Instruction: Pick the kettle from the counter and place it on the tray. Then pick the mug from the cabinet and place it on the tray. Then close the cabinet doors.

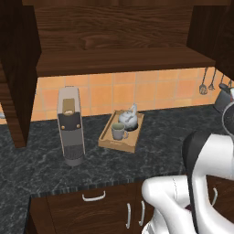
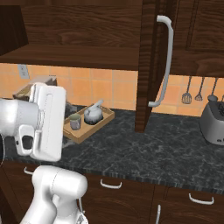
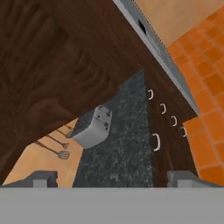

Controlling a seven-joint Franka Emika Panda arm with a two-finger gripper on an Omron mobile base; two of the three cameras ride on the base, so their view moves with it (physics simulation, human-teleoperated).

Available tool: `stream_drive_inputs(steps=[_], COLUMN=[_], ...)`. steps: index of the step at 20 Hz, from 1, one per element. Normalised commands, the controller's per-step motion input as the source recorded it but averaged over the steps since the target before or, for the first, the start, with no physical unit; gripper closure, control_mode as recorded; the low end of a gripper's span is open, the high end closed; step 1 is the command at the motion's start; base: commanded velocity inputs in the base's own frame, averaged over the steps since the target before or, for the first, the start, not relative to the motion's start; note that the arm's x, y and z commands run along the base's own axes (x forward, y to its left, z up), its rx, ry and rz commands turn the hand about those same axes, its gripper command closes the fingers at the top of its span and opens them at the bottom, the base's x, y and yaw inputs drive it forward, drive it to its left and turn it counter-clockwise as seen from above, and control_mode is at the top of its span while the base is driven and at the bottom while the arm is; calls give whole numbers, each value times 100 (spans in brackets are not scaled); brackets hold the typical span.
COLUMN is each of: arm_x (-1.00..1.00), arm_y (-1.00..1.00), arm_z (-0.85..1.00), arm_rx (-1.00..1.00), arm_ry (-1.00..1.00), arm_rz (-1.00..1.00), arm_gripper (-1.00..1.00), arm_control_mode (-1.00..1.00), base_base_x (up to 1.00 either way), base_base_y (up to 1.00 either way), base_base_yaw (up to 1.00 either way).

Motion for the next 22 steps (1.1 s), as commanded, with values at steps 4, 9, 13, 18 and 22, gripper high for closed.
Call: stream_drive_inputs(steps=[4, 9, 13, 18, 22], arm_x=[-15, -8, -8, 1, 1], arm_y=[-58, -56, -55, -50, -46], arm_z=[26, 12, 4, -4, 1], arm_rx=[13, 0, -2, -13, -6], arm_ry=[-6, -8, -32, -9, 0], arm_rz=[-27, -19, -11, -20, -19], arm_gripper=[-100, -100, -100, -100, -100], arm_control_mode=[-100, -100, -100, -100, -100], base_base_x=[0, 0, 0, 0, 0], base_base_y=[0, 0, 0, 0, 0], base_base_yaw=[0, 0, 0, 0, 0])
